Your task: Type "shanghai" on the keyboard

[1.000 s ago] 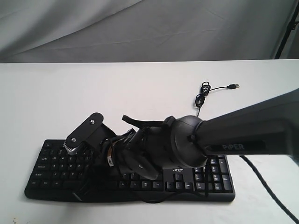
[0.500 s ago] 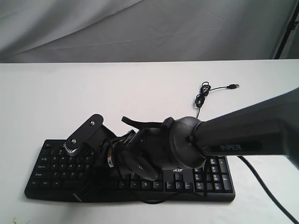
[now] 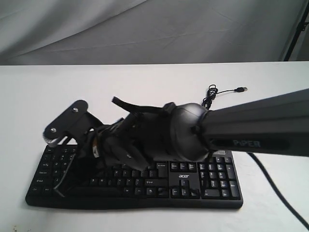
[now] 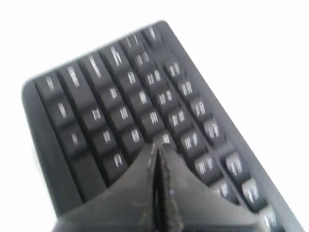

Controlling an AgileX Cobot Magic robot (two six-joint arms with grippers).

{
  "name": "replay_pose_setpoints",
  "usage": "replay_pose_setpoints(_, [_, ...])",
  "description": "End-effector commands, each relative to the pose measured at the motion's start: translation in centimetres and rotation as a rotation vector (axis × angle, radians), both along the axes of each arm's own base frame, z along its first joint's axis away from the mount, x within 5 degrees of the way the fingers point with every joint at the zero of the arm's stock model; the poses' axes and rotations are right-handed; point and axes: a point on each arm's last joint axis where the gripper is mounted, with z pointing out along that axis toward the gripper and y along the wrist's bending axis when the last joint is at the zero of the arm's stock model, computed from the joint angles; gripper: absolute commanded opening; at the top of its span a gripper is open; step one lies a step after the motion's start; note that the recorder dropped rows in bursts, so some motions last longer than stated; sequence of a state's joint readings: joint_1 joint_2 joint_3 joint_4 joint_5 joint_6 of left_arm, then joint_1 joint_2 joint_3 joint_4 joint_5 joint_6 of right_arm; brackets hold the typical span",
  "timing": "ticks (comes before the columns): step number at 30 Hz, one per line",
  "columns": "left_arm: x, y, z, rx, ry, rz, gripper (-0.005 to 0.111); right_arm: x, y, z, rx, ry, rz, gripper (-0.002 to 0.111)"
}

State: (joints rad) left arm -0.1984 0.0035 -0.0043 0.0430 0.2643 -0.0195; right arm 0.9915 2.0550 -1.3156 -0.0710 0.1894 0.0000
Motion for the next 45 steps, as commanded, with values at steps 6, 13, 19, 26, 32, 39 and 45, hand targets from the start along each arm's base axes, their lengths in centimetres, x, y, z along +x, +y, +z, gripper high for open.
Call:
replay_pose_setpoints(6, [0.0,0.0,-0.1,-0.003,-0.003,-0.004,0.0,1.0,5.5,-1.6,-0.003,-0.015,0.056,0.0])
replay_pose_setpoints(13, [0.0,0.0,-0.1,-0.003,-0.003,-0.004,0.0,0.6,6.9,-2.6,-0.002,-0.014,0.076,0.0])
replay_pose_setpoints(19, [0.0,0.0,-0.1,-0.003,-0.003,-0.004,0.0,0.6,6.9,-2.8,-0.003,-0.013,0.076,0.0])
replay_pose_setpoints(26, [0.0,0.0,-0.1,-0.003,-0.003,-0.004,0.0,1.1,6.7,-3.4,-0.008,-0.01,0.066,0.0])
replay_pose_setpoints(32, [0.0,0.0,-0.1,-0.003,-0.003,-0.004,0.0,1.2,6.6,-4.2,-0.021,-0.002,0.064,0.0])
replay_pose_setpoints(39, [0.0,0.0,-0.1,-0.003,-0.003,-0.004,0.0,1.1,6.5,-5.0,-0.043,0.013,0.063,0.0])
replay_pose_setpoints(45, [0.0,0.0,-0.1,-0.003,-0.003,-0.004,0.0,1.1,6.4,-3.7,-0.04,0.009,0.062,0.0])
